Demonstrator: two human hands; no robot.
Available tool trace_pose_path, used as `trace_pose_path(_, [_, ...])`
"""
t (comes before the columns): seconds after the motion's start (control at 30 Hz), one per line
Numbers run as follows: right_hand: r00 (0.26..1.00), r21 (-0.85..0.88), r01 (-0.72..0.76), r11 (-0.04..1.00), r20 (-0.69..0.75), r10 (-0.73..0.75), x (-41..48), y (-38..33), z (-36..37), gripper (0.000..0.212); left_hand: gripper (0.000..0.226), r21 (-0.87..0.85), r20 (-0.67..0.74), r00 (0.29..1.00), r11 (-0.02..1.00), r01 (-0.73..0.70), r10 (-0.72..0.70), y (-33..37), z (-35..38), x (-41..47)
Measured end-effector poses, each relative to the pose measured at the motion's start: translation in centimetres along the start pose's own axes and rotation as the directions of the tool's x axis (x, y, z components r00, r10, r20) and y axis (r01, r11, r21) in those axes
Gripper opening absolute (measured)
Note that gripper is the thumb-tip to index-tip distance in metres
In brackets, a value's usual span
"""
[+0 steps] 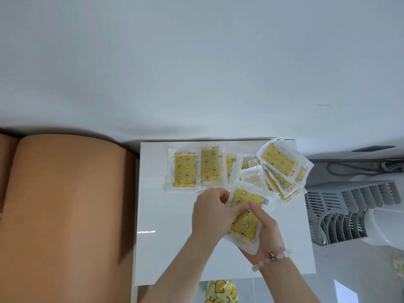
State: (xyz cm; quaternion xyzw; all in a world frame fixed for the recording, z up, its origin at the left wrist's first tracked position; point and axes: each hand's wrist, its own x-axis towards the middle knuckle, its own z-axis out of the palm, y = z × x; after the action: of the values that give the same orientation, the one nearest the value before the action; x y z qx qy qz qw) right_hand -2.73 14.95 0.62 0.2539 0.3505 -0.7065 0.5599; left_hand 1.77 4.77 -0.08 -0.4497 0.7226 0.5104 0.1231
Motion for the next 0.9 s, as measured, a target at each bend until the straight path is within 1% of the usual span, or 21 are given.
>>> trace_pose_path(0.03, [1.0,-0.008,-0.006,1.0,-0.004,0.006,0.2,0.1,0.0,0.076,0.041,0.106,-0.01,1.0,0.994,-0.021,0.022,0.0,0.0,0.4])
trace_pose_path(0.07, [1.0,-0.011,-0.014,1.0,-0.009,0.014,0.4,0.2,-0.1,0.073,0.051,0.151,0.013,1.0,0.988,-0.023,0.021,0.1,-0.3,1.0])
trace_pose_path(0.1, [1.0,0.0,-0.019,1.0,-0.017,0.019,0.5,0.2,-0.3,0.071,0.057,0.127,0.046,0.999,0.992,-0.005,0.0,-0.1,-0.6,1.9])
trace_pose_path(0.13, [0.999,0.017,-0.019,1.0,-0.028,0.02,0.7,0.1,-0.5,0.07,0.061,0.062,0.048,0.998,0.997,0.035,-0.038,-0.3,-1.2,2.9])
trace_pose_path(0.17, [0.999,0.034,-0.017,0.999,-0.031,0.018,0.8,0.0,-0.7,0.071,0.063,-0.016,-0.013,0.996,0.996,0.084,-0.084,-0.8,-1.9,4.1])
trace_pose_path(0.2, [0.999,0.041,-0.014,0.999,-0.028,0.015,0.8,-0.2,-0.9,0.072,0.063,-0.072,-0.138,0.98,0.988,0.136,-0.145,-1.4,-2.6,5.5])
trace_pose_path(0.23, [1.0,0.031,-0.011,0.999,-0.022,0.011,0.8,-0.4,-1.0,0.071,0.064,-0.076,-0.284,0.935,0.978,0.197,-0.21,-2.2,-3.4,6.9])
trace_pose_path(0.27, [1.0,0.014,-0.005,1.0,-0.015,0.005,0.7,-0.6,-1.2,0.07,0.067,-0.045,-0.391,0.88,0.961,0.272,-0.268,-2.9,-4.0,7.9])
trace_pose_path(0.3, [1.0,0.004,0.002,1.0,-0.012,-0.002,0.6,-0.8,-1.4,0.068,0.073,-0.013,-0.434,0.84,0.935,0.355,-0.325,-3.5,-4.5,8.7])
trace_pose_path(0.37, [1.0,0.018,0.011,1.0,-0.01,-0.011,0.4,-1.1,-1.7,0.066,0.082,0.001,-0.423,0.796,0.878,0.479,-0.434,-3.8,-4.5,9.6])
trace_pose_path(0.43, [1.0,0.025,0.021,0.999,-0.011,-0.021,0.1,-1.1,-2.0,0.066,0.078,0.024,-0.423,0.785,0.86,0.509,-0.453,-3.8,-3.8,10.2])
trace_pose_path(0.5, [1.0,0.012,0.022,1.0,-0.013,-0.022,-0.1,-0.9,-2.1,0.066,0.069,0.04,-0.42,0.793,0.864,0.502,-0.441,-3.6,-3.0,10.6])
trace_pose_path(0.57, [1.0,0.004,0.006,1.0,-0.007,-0.006,-0.2,-0.4,-2.0,0.066,0.062,0.014,-0.413,0.789,0.863,0.506,-0.456,-3.6,-2.7,11.2])
trace_pose_path(0.63, [1.0,0.028,-0.009,1.0,-0.009,0.009,-0.2,0.1,-1.8,0.067,0.058,0.013,-0.4,0.788,0.857,0.516,-0.468,-3.7,-2.8,11.4])
trace_pose_path(0.73, [0.999,0.047,-0.032,0.998,0.003,0.032,0.1,0.8,-1.3,0.067,0.059,0.01,-0.368,0.804,0.863,0.506,-0.467,-4.0,-3.2,11.6])
trace_pose_path(0.83, [0.999,0.033,-0.041,0.999,0.02,0.041,0.2,1.3,-1.2,0.065,0.064,-0.054,-0.323,0.829,0.884,0.465,-0.456,-4.5,-3.5,11.6])
trace_pose_path(0.9, [0.999,0.022,-0.037,0.999,0.016,0.036,0.3,1.2,-1.2,0.066,0.066,-0.077,-0.329,0.836,0.894,0.441,-0.44,-4.8,-3.6,11.3])
